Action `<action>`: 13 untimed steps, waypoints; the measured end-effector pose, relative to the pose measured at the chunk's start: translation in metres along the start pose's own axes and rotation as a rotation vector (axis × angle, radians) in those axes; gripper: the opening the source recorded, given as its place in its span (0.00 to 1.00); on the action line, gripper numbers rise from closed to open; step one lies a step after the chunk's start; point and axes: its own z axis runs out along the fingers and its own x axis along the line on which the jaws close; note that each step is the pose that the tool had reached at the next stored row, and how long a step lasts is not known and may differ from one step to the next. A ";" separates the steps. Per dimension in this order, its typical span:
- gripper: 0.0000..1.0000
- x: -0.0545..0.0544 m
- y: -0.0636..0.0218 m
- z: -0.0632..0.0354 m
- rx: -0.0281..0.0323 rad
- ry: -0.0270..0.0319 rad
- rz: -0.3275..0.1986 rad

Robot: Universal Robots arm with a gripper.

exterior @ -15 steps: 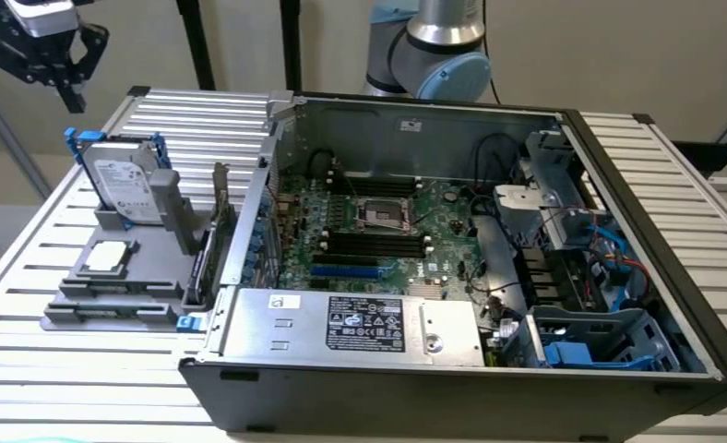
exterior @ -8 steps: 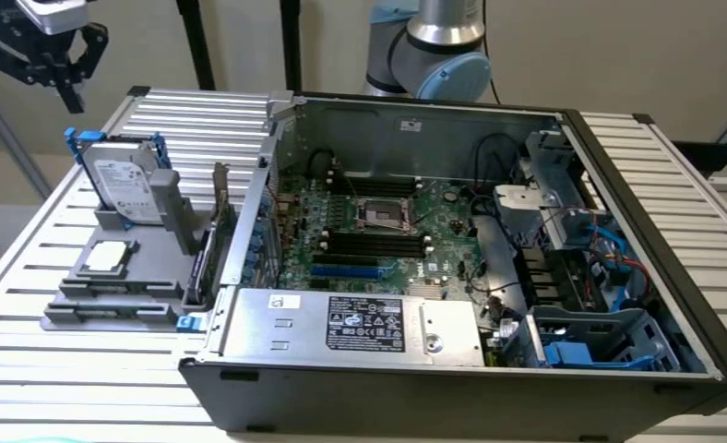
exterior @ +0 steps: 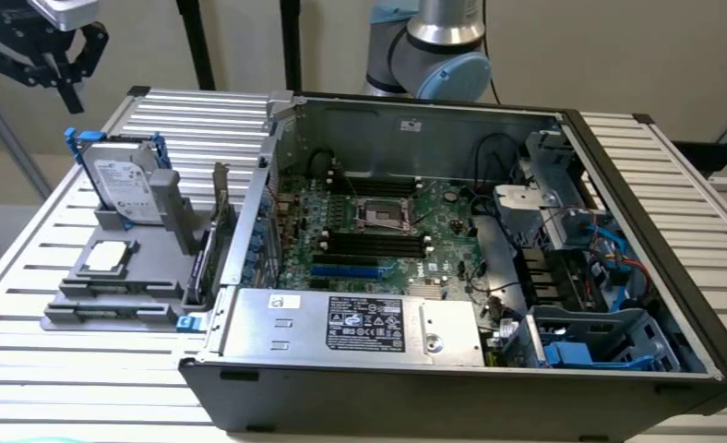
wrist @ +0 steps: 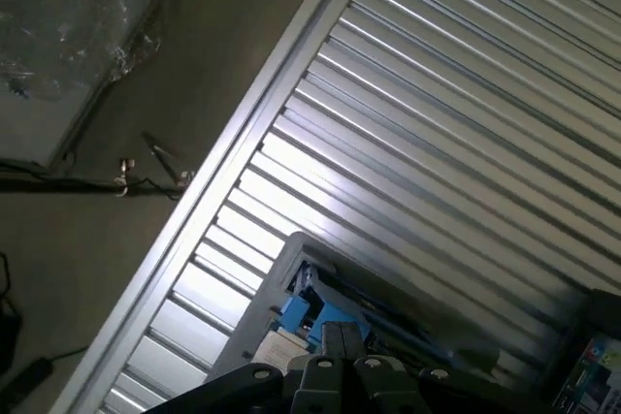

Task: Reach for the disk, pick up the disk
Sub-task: 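Pick up the disk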

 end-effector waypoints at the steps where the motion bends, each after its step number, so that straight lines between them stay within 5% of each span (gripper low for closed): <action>1: 0.11 0.000 0.0000 0.0000 0.0000 0.0007 -0.020; 13: 0.11 0.000 0.0000 0.0000 -0.0001 0.0086 -0.237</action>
